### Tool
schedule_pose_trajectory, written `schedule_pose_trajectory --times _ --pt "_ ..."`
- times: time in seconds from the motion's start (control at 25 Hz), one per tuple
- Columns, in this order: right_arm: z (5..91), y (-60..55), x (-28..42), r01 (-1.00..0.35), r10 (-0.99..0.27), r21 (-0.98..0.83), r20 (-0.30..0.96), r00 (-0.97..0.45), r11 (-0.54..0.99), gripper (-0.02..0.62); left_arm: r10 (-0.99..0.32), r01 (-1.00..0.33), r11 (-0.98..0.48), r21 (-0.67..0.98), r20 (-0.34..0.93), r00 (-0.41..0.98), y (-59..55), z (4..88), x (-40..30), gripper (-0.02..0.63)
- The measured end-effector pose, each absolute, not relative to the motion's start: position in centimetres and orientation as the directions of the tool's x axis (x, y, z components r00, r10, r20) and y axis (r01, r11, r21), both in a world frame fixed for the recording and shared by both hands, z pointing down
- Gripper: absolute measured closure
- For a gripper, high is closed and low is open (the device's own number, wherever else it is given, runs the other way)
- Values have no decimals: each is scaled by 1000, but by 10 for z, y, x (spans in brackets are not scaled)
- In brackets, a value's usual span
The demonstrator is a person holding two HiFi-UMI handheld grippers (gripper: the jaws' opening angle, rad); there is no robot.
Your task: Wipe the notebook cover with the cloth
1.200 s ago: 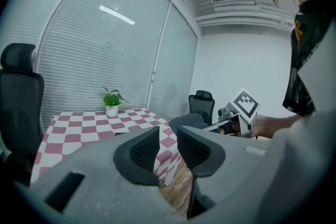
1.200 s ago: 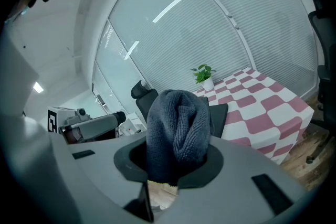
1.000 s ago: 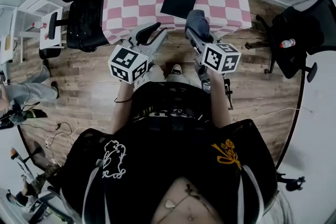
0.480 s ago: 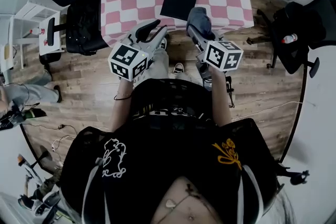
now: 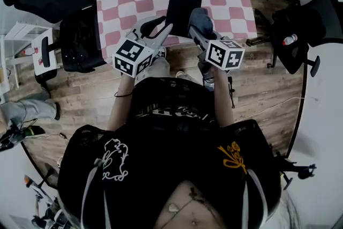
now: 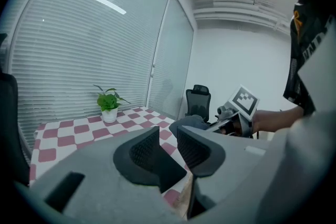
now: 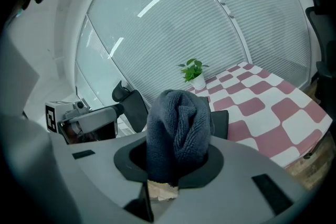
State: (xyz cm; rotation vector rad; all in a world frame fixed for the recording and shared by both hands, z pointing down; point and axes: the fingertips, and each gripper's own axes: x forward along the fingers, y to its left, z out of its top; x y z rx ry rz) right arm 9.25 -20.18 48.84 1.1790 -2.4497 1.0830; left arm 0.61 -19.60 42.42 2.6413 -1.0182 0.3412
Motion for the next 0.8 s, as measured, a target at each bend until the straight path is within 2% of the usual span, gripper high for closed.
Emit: schedule_pose_trajectory --times 0.4,0.8 --pt "517 -260 70 -794 -558 -489 569 -604 360 522 -547 -615 -760 211 304 780 -254 430 -10 492" --pt "568 -316 24 -786 -426 -458 665 -613 416 522 -517 -589 -775 229 305 800 -283 438 -26 492"
